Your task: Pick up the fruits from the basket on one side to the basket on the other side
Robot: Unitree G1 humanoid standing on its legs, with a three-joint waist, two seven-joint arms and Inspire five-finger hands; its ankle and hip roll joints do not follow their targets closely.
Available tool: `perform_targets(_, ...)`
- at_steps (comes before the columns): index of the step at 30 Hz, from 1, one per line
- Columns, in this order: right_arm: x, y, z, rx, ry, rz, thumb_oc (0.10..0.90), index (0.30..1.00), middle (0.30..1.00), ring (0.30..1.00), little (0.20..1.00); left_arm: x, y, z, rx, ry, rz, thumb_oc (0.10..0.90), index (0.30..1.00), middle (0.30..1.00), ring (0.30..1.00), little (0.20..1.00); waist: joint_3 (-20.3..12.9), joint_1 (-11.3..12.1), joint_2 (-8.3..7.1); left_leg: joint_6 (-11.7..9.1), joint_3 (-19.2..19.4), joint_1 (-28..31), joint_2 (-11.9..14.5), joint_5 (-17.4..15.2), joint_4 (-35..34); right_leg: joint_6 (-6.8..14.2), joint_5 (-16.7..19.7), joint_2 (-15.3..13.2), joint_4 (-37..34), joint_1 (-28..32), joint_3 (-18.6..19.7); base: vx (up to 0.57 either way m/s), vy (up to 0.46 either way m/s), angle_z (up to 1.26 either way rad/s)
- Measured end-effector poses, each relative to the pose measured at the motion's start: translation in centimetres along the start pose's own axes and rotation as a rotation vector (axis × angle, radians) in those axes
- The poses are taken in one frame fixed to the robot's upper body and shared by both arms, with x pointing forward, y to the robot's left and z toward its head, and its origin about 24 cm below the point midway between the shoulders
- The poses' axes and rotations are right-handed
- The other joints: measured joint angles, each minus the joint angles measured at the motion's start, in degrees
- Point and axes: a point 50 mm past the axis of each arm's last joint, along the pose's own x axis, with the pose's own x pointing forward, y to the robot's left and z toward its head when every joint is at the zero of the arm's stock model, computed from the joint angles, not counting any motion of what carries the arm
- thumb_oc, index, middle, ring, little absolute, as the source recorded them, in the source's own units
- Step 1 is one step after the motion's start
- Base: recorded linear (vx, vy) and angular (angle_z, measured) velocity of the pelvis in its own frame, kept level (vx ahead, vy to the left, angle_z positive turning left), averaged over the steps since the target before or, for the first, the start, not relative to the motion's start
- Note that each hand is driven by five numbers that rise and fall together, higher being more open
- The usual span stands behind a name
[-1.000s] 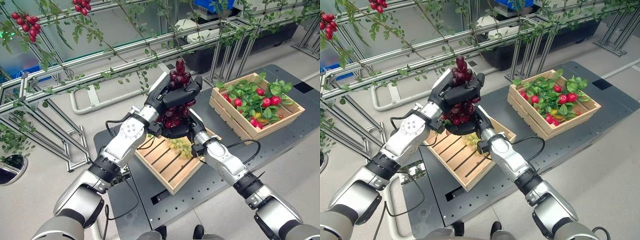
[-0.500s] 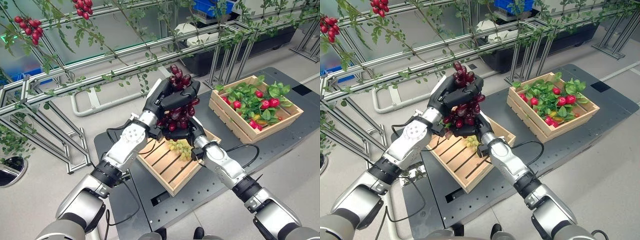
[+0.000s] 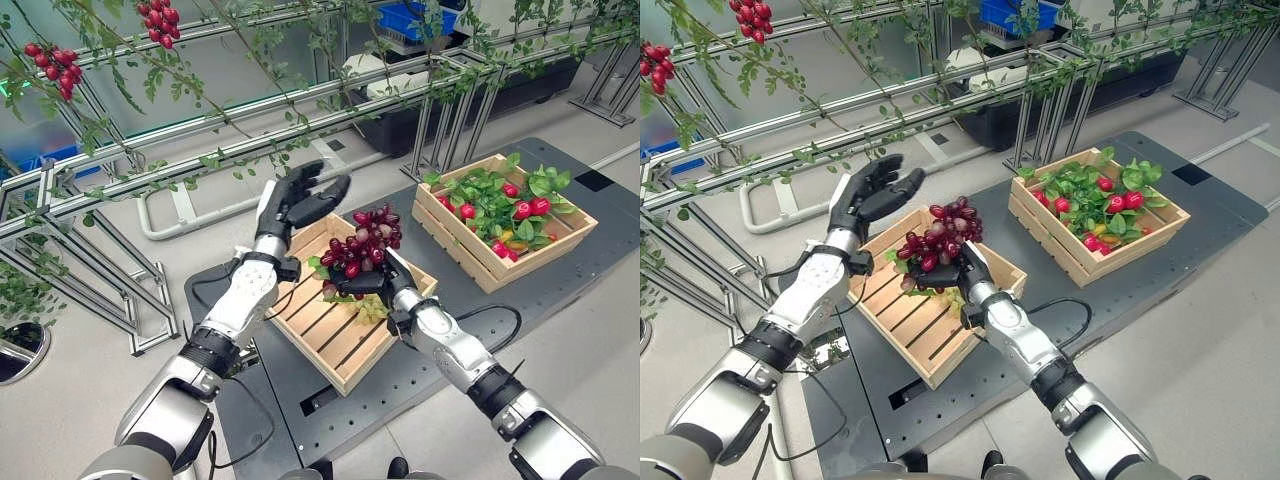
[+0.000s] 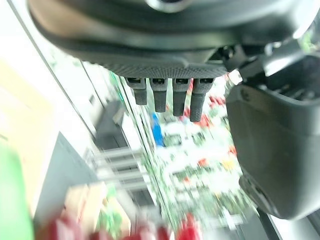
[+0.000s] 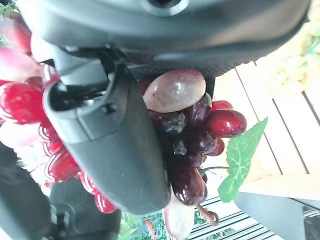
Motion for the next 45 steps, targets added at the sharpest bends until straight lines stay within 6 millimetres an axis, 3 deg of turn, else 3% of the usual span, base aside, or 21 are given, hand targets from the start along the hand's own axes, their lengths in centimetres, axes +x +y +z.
perform_targets(6,-0.7,-0.8,-1.7,0.031,0.051,-0.036,0.400,0.300,0.300,0.300,0.300,-0.2,3.6,-2.8,0.041,0.118,0.190,0.800,0.900,0.900,0.900,0.900,-0.1,-0.2,-0.04,0.0,0.7,0.0,0.0,0.0,0.0,0.0,0.0,0.1,0.0,-0.3,0.9,0.00,-0.001,-0.04)
perform_targets(12,-1.6,-1.1,-3.0,0.074,0.069,-0.057,0.400,0.300,0.300,0.300,0.300,-1.1,4.8,-4.3,0.076,0.163,0.197,0.800,0.900,0.900,0.900,0.900,-0.4,-1.9,-0.29,0.1,1.9,0.0,0.1,-0.1,0.0,0.1,0.4,0.1,0.0,-0.9,1.9,0.00,-0.018,-0.12)
perform_targets(16,-3.1,-2.5,-4.2,0.146,0.046,-0.127,0.400,0.300,0.300,0.300,0.300,-3.4,4.3,-6.3,0.072,0.163,0.141,0.800,0.900,0.900,0.900,0.900,-1.3,-2.8,-0.61,0.1,3.4,-0.1,0.3,-0.3,-0.1,0.0,0.5,0.3,0.0,-1.7,3.5,0.00,-0.029,-0.20)
perform_targets(24,-9.8,-5.4,-8.5,0.288,0.049,-0.363,0.400,0.300,0.300,0.300,0.300,-12.2,-0.8,-9.9,-0.046,0.156,0.019,0.800,0.900,0.900,0.900,0.900,-1.9,-3.0,-1.37,0.0,5.7,-0.1,0.5,-1.0,-0.1,0.1,0.8,0.6,-0.1,-2.9,5.7,0.00,-0.083,-0.16)
perform_targets(28,-11.5,-5.2,-9.7,0.327,0.067,-0.408,0.400,0.300,0.300,0.300,0.300,-16.2,-0.6,-12.6,-0.088,0.292,0.050,0.800,0.900,0.900,0.900,0.900,-2.3,-3.0,-2.04,-0.4,6.5,0.2,1.1,-1.3,-0.1,-0.2,0.9,1.2,-0.3,-3.1,6.8,-0.01,-0.132,-0.16)
perform_targets(31,-11.9,-5.7,-9.2,0.351,0.039,-0.428,0.400,0.300,0.300,0.300,0.300,-18.8,0.0,-14.2,-0.085,0.390,0.069,0.800,0.900,0.900,0.900,0.900,-2.5,-2.9,-2.36,-0.5,6.9,0.0,1.3,-1.1,-0.1,-0.5,1.1,1.6,-0.2,-3.7,7.7,-0.12,-0.012,-0.08)
perform_targets(34,-11.2,-6.2,-8.1,0.378,-0.009,-0.430,0.400,0.300,0.300,0.300,0.300,-19.1,0.5,-14.6,-0.067,0.410,0.091,0.800,0.900,0.900,0.900,0.900,-2.8,-1.2,-3.21,-1.0,4.3,-1.3,0.5,-1.4,2.3,-0.7,1.6,1.9,0.4,-5.7,11.2,-0.27,0.105,-0.36)
perform_targets(35,-10.2,-6.1,-7.2,0.414,-0.055,-0.419,0.400,0.300,0.300,0.300,0.300,-18.3,1.2,-14.3,-0.037,0.386,0.112,0.800,0.900,0.900,0.900,0.900,-2.6,-0.5,-5.62,-0.8,-1.1,-4.5,-1.0,-2.1,7.7,-1.0,2.6,1.5,1.5,-7.9,15.5,-0.26,0.154,-0.56)
perform_targets(36,-9.3,-6.1,-6.1,0.430,-0.106,-0.396,0.400,0.300,0.300,0.300,0.300,-17.3,1.7,-13.8,-0.022,0.350,0.135,0.800,0.900,0.900,0.900,0.900,-1.9,0.3,-7.36,0.8,-5.0,-7.6,-3.1,-4.0,13.1,-0.9,3.6,0.9,2.6,-9.4,18.9,-0.33,0.236,-0.94)
perform_targets(37,-8.6,-6.2,-5.1,0.418,-0.146,-0.372,0.400,0.300,0.300,0.300,0.300,-17.0,1.9,-13.6,-0.024,0.331,0.160,0.800,0.900,0.900,0.900,0.900,-1.7,2.1,-7.32,2.1,-9.1,-6.4,-5.8,-6.2,11.2,-0.8,4.7,0.8,2.6,-10.2,21.5,-0.23,0.189,-1.00)
perform_targets(38,-8.3,-6.3,-4.7,0.410,-0.168,-0.363,0.400,0.300,0.300,0.300,0.300,-17.0,1.9,-13.5,-0.024,0.326,0.168,0.800,0.900,0.900,0.900,0.900,-1.8,2.4,-6.26,2.4,-9.8,-4.5,-6.2,-5.9,7.8,-0.8,5.3,1.9,2.6,-10.2,22.4,-0.23,0.170,-1.10)
perform_targets(39,-7.8,-6.3,-3.9,0.411,-0.221,-0.360,0.400,0.300,0.300,0.300,0.300,-16.6,2.2,-13.4,-0.017,0.314,0.173,0.800,0.900,0.900,0.900,0.900,-1.3,2.1,-4.27,3.8,-10.3,-1.8,-6.1,-3.7,4.0,-0.6,5.7,3.6,2.6,-9.8,22.9,-0.19,0.099,-0.87)
perform_targets(42,-7.2,-5.8,-3.0,0.462,-0.300,-0.362,0.400,0.300,0.300,0.300,0.300,-14.8,2.7,-12.5,-0.009,0.257,0.215,0.800,0.900,0.900,0.900,0.900,-1.2,1.1,-3.97,4.3,-9.0,-2.5,-7.3,-2.6,2.4,0.3,5.7,1.7,2.5,-12.7,21.5,-0.24,0.107,-0.72)
perform_targets(45,-7.7,-5.7,-3.8,0.474,-0.279,-0.378,0.400,0.300,0.300,0.300,0.300,-14.2,2.7,-11.9,-0.016,0.214,0.228,0.800,0.900,0.900,0.900,0.900,-1.0,-0.5,-3.63,5.2,-9.5,-2.7,-8.5,-1.7,-0.1,1.8,5.8,0.3,3.2,-15.0,19.9,-0.18,0.100,-0.32)
